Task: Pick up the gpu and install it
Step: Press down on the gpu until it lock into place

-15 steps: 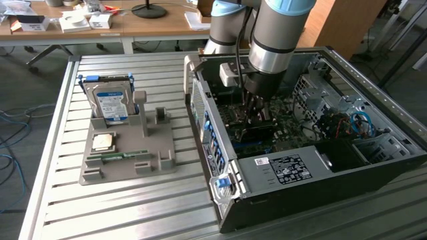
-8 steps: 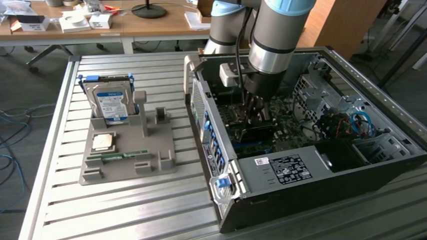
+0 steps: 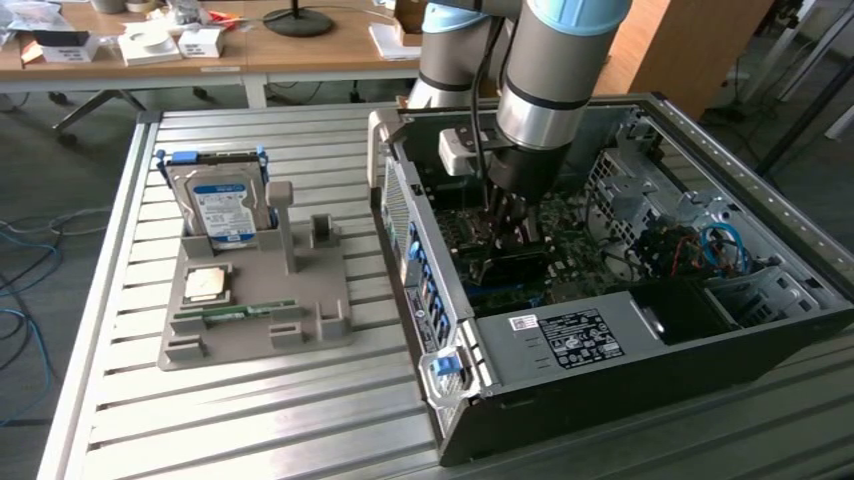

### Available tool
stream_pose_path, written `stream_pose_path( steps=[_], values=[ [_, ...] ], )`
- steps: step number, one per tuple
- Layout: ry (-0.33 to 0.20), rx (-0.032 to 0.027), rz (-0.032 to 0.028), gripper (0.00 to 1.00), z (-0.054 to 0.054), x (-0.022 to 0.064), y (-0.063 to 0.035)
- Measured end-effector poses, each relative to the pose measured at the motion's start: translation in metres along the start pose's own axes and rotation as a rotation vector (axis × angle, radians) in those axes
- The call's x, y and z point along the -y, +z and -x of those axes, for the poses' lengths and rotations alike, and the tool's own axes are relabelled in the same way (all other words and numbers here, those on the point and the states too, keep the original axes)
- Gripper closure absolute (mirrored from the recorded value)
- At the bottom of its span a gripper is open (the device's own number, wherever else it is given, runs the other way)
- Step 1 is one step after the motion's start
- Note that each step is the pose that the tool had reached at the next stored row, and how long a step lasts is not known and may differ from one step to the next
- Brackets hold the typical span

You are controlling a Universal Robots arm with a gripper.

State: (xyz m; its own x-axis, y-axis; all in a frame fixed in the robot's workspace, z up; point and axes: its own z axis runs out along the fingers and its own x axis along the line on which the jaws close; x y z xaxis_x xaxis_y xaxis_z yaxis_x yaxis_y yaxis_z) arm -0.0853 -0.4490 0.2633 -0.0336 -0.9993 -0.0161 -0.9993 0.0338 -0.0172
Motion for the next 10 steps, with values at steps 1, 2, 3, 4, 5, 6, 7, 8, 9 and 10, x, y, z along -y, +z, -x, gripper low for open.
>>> stream_pose_path(
  steps=[1, 2, 3, 4, 5, 6, 7, 8, 9, 10],
  values=[
    [0.000, -0.0007, 0.0004, 0.89, -0.0001, -0.0001, -0.0003],
    [0.000, -0.0006, 0.0004, 0.89, -0.0001, -0.0001, -0.0002],
    [0.000, -0.0007, 0.0003, 0.89, -0.0001, 0.0000, -0.0002],
    [0.000, -0.0008, 0.0004, 0.89, -0.0001, -0.0001, 0.0000],
    [0.000, -0.0010, 0.0005, 0.89, -0.0002, -0.0001, 0.0003],
    [0.000, -0.0011, 0.0005, 0.89, -0.0002, -0.0001, 0.0003],
    [0.000, -0.0011, 0.0006, 0.89, -0.0002, -0.0001, 0.0003],
    [0.000, -0.0010, 0.0005, 0.89, -0.0002, -0.0001, 0.0003],
    [0.000, -0.0008, 0.0005, 0.89, -0.0001, -0.0001, 0.0004],
    [0.000, -0.0007, 0.0005, 0.89, -0.0001, -0.0001, 0.0005]
  ],
)
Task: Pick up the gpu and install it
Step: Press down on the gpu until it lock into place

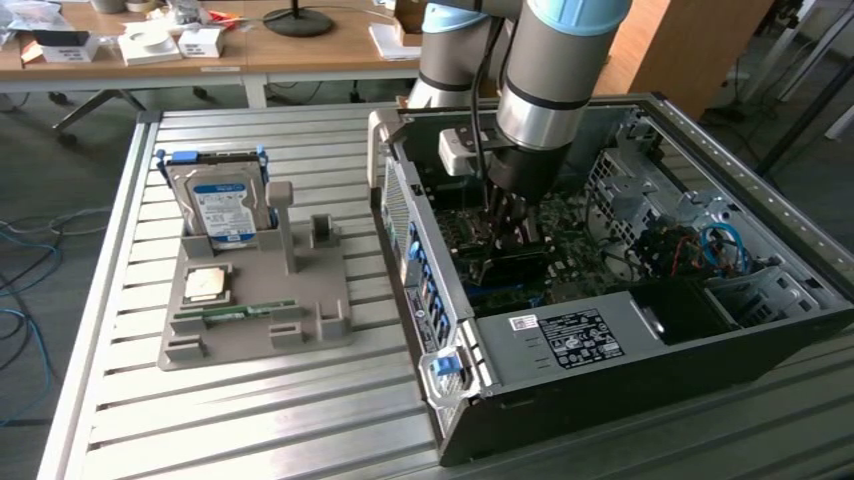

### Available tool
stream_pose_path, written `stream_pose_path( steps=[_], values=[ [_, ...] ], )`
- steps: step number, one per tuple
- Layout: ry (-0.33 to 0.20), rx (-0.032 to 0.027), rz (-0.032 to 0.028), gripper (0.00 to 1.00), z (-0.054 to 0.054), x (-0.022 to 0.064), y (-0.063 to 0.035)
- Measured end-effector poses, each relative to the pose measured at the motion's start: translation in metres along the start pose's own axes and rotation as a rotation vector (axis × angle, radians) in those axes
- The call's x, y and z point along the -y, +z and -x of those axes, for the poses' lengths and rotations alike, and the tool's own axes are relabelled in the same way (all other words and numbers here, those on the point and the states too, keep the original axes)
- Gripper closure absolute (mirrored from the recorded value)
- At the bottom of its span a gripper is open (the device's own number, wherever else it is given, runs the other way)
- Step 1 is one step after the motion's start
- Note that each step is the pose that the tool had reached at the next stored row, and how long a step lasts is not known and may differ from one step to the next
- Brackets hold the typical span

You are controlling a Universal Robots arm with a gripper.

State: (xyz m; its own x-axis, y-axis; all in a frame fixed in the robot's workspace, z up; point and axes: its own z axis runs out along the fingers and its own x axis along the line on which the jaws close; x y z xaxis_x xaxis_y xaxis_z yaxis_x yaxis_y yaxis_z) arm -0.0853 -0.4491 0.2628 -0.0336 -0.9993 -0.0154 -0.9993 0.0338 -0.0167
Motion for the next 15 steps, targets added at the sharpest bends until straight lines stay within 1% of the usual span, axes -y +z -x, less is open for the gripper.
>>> stream_pose_path(
  steps=[15],
  values=[
    [0.000, 0.0002, -0.0001, 0.89, 0.0000, 0.0000, 0.0014]
  ],
)
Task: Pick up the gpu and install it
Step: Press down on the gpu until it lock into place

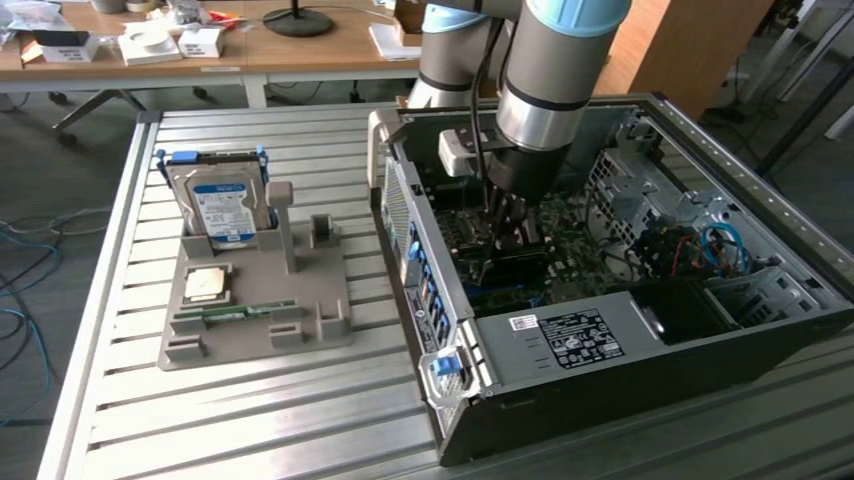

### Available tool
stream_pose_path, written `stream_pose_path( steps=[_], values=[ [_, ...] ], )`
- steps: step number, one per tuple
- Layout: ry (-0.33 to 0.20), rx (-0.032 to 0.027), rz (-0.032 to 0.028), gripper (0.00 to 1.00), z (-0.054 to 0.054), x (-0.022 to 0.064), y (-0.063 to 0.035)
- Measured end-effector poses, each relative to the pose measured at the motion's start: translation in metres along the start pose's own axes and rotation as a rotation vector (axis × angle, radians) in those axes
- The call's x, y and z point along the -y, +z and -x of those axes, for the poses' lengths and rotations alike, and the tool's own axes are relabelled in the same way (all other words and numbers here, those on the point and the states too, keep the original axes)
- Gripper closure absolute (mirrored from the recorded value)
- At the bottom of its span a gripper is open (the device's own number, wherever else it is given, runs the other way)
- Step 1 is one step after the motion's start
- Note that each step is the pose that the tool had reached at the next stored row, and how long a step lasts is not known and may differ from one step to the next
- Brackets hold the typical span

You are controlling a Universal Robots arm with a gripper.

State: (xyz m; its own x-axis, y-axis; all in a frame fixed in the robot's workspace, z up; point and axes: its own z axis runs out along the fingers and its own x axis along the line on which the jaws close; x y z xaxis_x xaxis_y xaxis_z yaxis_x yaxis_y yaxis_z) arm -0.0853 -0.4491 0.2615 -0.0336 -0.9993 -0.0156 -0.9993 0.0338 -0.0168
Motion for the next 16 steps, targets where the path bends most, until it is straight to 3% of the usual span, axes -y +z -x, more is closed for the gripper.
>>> stream_pose_path(
  steps=[6, 16],
  values=[
    [0.000, 0.0000, -0.0001, 0.89, 0.000, 0.0001, -0.0098],
    [0.001, -0.0002, 0.0000, 0.89, 0.001, 0.0006, -0.0391]
  ],
)
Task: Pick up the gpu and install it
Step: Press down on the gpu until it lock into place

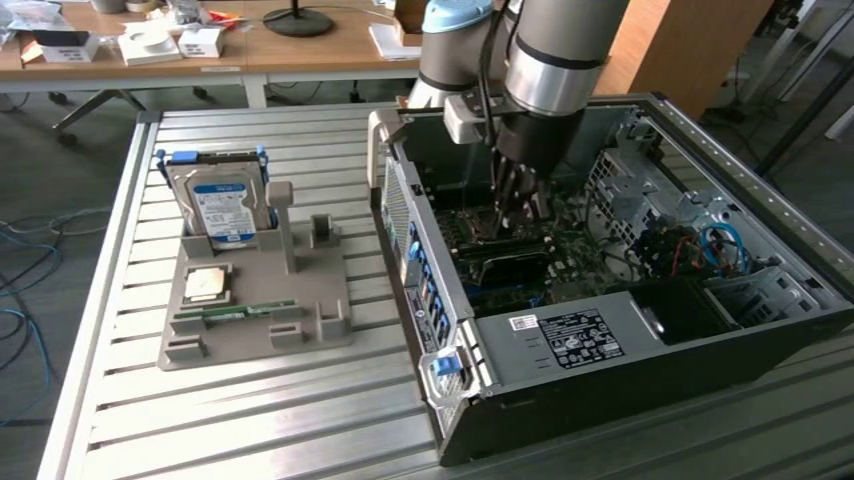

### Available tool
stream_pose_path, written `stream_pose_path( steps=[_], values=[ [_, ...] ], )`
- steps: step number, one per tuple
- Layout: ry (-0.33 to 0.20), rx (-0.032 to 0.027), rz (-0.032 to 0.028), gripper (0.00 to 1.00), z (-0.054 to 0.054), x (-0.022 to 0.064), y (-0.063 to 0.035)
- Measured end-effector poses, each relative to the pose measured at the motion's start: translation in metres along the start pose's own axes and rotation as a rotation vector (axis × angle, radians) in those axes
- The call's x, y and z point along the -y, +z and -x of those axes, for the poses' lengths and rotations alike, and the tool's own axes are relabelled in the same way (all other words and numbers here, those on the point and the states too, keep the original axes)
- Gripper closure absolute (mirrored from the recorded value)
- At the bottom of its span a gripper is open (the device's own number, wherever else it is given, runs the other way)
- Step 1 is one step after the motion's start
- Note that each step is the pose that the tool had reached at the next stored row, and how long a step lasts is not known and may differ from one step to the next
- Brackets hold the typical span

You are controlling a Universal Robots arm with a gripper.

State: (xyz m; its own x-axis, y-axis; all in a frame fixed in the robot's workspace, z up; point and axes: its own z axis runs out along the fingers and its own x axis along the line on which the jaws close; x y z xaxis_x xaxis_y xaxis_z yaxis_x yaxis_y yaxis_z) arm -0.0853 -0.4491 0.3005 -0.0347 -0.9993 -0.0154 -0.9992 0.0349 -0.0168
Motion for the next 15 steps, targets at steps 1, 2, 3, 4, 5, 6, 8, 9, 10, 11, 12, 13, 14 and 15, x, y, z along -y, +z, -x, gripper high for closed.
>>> stream_pose_path(
  steps=[1, 2, 3, 4, 5, 6, 8, 9, 10, 11, 12, 13, 14, 15],
  values=[
    [0.000, 0.0000, 0.0000, 0.89, 0.000, 0.0000, -0.0031],
    [0.000, -0.0001, 0.0001, 0.89, 0.000, 0.0001, -0.0063],
    [0.001, 0.0001, 0.0000, 0.89, 0.000, 0.0001, -0.0094],
    [0.001, 0.0000, 0.0000, 0.89, 0.000, 0.0002, -0.0126],
    [0.001, 0.0001, 0.0000, 0.89, 0.000, 0.0003, -0.0160],
    [0.001, 0.0000, 0.0000, 0.89, 0.000, 0.0003, -0.0192],
    [0.002, 0.0000, 0.0000, 0.89, 0.000, 0.0004, -0.0254],
    [0.002, 0.0000, 0.0000, 0.89, 0.000, 0.0005, -0.0286],
    [0.002, -0.0001, 0.0000, 0.89, 0.001, 0.0005, -0.0318],
    [0.003, 0.0000, 0.0000, 0.89, 0.001, 0.0006, -0.0345],
    [0.003, 0.0000, 0.0000, 0.89, 0.001, 0.0006, -0.0372],
    [0.003, 0.0000, 0.0000, 0.89, 0.001, 0.0007, -0.0392],
    [0.003, -0.0001, 0.0000, 0.89, 0.001, 0.0007, -0.0415],
    [0.004, -0.0001, 0.0000, 0.89, 0.001, 0.0007, -0.0429]
  ],
)
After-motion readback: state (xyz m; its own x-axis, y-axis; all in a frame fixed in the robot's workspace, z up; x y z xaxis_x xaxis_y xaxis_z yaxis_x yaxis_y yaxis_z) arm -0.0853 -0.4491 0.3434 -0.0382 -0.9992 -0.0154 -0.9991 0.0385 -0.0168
